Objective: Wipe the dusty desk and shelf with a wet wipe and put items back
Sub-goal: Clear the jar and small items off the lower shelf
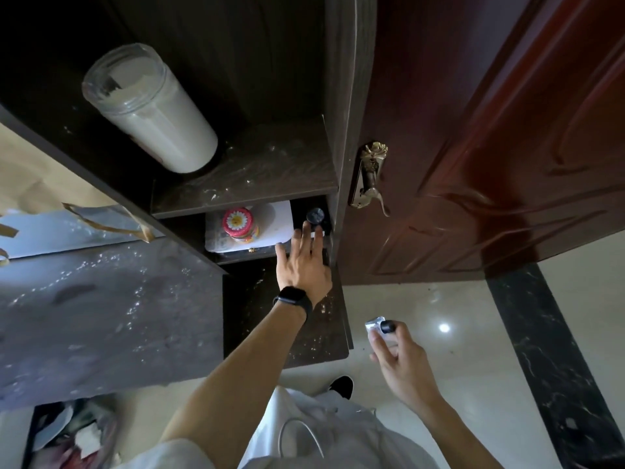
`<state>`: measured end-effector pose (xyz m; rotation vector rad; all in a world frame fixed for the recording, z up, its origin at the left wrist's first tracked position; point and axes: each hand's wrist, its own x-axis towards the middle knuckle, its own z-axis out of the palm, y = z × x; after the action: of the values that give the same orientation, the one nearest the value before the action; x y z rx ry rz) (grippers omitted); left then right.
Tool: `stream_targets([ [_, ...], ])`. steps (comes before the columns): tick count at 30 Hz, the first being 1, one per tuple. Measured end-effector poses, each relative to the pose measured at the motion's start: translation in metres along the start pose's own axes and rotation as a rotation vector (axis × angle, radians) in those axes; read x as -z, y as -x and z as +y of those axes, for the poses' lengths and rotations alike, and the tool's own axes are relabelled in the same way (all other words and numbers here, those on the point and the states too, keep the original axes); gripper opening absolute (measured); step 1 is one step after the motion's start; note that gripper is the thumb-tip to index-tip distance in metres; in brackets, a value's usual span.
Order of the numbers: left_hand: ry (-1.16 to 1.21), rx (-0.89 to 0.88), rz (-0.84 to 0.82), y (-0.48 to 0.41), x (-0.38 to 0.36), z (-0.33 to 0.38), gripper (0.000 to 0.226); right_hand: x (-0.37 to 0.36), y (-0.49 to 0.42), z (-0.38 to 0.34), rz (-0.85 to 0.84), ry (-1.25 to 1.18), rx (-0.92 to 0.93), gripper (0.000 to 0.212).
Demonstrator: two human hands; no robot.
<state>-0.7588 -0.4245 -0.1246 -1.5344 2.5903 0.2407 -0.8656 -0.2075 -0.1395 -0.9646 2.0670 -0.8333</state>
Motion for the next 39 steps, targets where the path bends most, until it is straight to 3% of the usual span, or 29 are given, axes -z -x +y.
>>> stream_targets([
  [7, 0.007, 0.034, -0.125, -0.047, 0.028, -0.001, 0.084, -0.004, 0.009, 0.011, 0.088, 0.02, 0.016, 0.032],
  [11, 0.049, 0.019, -0.109, -0.048, 0.028, -0.003, 0.086, -0.004, 0.003, 0.005, 0.105, 0.09, -0.002, 0.039],
  [14, 0.123, -0.037, -0.054, -0.032, 0.029, -0.012, 0.082, -0.014, -0.013, -0.006, 0.189, 0.199, 0.111, 0.038],
  [18, 0.222, -0.094, 0.109, 0.023, 0.032, -0.041, 0.071, -0.038, -0.054, -0.042, 0.199, 0.333, 0.131, 0.041],
  [24, 0.06, -0.095, 0.52, 0.065, 0.068, -0.098, 0.092, -0.082, -0.119, -0.115, 0.174, 0.442, 0.106, 0.046],
  [28, -0.122, -0.116, 0.53, 0.066, 0.081, -0.124, 0.096, -0.094, -0.147, -0.141, 0.187, 0.501, -0.019, 0.05],
  [32, -0.139, -0.106, 0.549, 0.071, 0.086, -0.129, 0.089, -0.099, -0.156, -0.147, 0.179, 0.528, -0.103, 0.053],
  [37, -0.092, -0.105, 0.488, 0.064, 0.089, -0.136, 0.087, -0.096, -0.139, -0.143, 0.21, 0.549, -0.095, 0.063],
  [39, -0.083, -0.122, 0.495, 0.062, 0.086, -0.138, 0.088, -0.1, -0.122, -0.131, 0.228, 0.519, -0.021, 0.058],
])
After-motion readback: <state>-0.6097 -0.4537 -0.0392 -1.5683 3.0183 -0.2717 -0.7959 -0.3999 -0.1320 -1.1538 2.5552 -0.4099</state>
